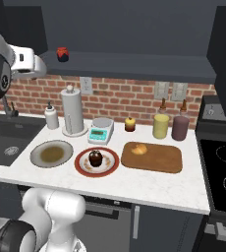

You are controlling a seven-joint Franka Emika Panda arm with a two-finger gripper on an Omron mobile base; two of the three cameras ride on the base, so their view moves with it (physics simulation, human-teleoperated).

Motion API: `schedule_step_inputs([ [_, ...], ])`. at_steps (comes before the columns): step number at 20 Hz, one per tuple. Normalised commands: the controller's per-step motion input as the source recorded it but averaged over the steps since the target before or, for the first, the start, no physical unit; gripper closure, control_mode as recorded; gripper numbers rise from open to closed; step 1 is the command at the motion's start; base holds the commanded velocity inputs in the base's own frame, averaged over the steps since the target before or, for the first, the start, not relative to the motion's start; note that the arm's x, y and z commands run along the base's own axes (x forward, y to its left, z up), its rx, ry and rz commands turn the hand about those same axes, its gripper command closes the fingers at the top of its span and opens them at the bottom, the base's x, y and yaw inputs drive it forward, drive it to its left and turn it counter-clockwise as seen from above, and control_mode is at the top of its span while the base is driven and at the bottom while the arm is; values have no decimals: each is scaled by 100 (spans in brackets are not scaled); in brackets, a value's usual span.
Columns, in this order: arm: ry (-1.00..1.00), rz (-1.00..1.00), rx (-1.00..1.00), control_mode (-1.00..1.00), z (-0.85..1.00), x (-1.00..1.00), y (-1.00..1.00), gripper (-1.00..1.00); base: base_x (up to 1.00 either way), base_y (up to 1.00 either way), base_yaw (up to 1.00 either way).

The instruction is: From the different types of pastries on the counter, select a croissant and place it on the cutting board. Then retrieve a jar of jam from the cabinet and place it alongside the croissant on the cutting board.

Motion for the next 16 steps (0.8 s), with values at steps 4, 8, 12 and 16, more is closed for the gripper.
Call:
schedule_step_inputs([
  [4, -19, 2, 0, -100, 4, 5, 0, -100, 0, 0, 0],
  [8, 0, 0, 0, -100, 0, 1, 0, -100, 0, 0, 0],
  [12, -4, 0, 0, -100, 0, 49, 0, -100, 0, 0, 0],
  [16, -6, 0, 0, -100, 0, 65, 0, -100, 0, 0, 0],
])
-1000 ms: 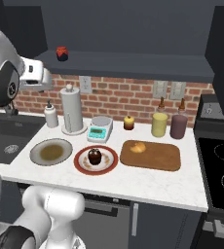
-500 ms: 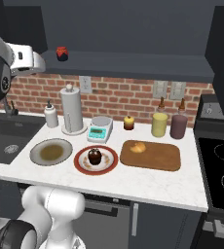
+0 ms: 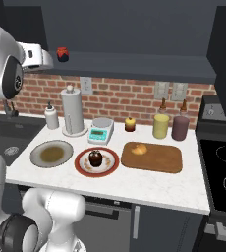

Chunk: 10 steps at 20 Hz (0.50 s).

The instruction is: From the different types of pastries on the counter, select a croissant and place it on the cutting board. Then retrieve a jar of jam from the cabinet and place it alongside the croissant on the cutting board.

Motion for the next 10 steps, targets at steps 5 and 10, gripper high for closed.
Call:
schedule_step_inputs([
  [5, -4, 0, 0, -100, 0, 61, 0, -100, 0, 0, 0],
  [10, -5, 0, 0, -100, 0, 50, 0, -100, 0, 0, 0],
])
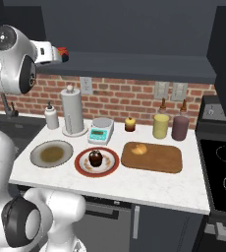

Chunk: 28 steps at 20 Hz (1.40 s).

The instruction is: From the different types of pastries on the counter, select a croissant and place it on the cutting board. Then retrieve a jar of jam from the cabinet and place it alongside the croissant on the cutting board.

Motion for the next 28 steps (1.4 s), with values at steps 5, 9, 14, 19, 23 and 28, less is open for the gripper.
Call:
schedule_step_inputs([
  [5, -9, 0, 0, -100, 0, 47, 0, -100, 0, 0, 0],
  [9, -8, 0, 0, -100, 0, 46, 0, -100, 0, 0, 0],
  [14, -6, 0, 0, -100, 0, 37, 0, -100, 0, 0, 0],
  [19, -1, 0, 0, -100, 0, 37, 11, -100, 0, 0, 0],
  [23, 0, 0, 0, -100, -1, 30, 14, -100, 0, 0, 0],
  [28, 0, 0, 1, -100, 0, 26, 3, -100, 0, 0, 0],
])
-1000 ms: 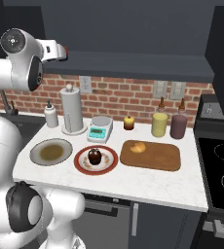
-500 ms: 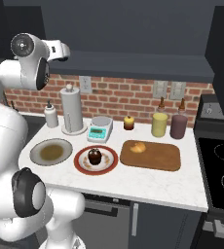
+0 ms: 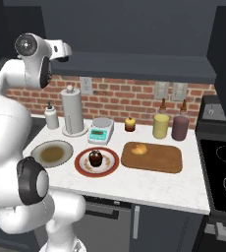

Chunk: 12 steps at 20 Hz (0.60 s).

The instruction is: From the different types of pastries on the counter, select a croissant and place it on the cutting board. Then retrieve a jar of jam from the cabinet and place it alongside the croissant on the cutting board.

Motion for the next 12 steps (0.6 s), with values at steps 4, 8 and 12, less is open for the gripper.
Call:
schedule_step_inputs([
  [4, 0, -8, 1, -100, 0, 23, 0, -100, 0, 0, 0],
  [8, 0, -10, 2, -100, -1, 4, 0, -100, 0, 0, 0],
  [12, 0, -8, 0, -100, -1, 0, 7, -100, 0, 0, 0],
])
